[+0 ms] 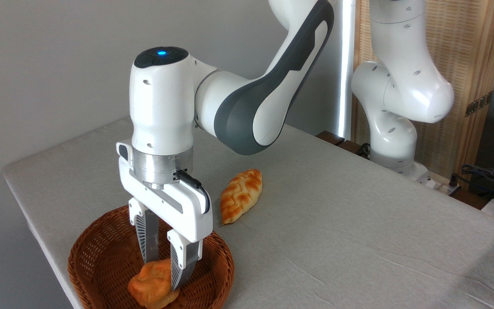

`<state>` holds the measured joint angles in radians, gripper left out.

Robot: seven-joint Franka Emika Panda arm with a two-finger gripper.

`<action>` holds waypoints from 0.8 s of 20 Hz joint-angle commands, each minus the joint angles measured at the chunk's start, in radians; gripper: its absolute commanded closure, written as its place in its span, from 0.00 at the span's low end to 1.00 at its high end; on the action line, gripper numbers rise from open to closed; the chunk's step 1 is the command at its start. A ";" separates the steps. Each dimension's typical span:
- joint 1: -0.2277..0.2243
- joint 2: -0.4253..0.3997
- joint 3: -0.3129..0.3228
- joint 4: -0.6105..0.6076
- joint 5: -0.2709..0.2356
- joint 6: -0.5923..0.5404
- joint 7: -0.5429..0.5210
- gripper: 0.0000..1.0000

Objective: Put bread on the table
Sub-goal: 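Close the gripper around the round orange bun in the basket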

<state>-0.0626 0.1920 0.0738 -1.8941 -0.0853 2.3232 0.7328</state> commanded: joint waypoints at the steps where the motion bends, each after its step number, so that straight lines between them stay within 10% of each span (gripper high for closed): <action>1: 0.003 0.001 0.000 -0.002 -0.016 0.019 0.011 0.79; 16: 0.006 -0.006 0.001 0.010 -0.013 0.005 0.013 0.79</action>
<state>-0.0616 0.1920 0.0738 -1.8904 -0.0853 2.3235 0.7328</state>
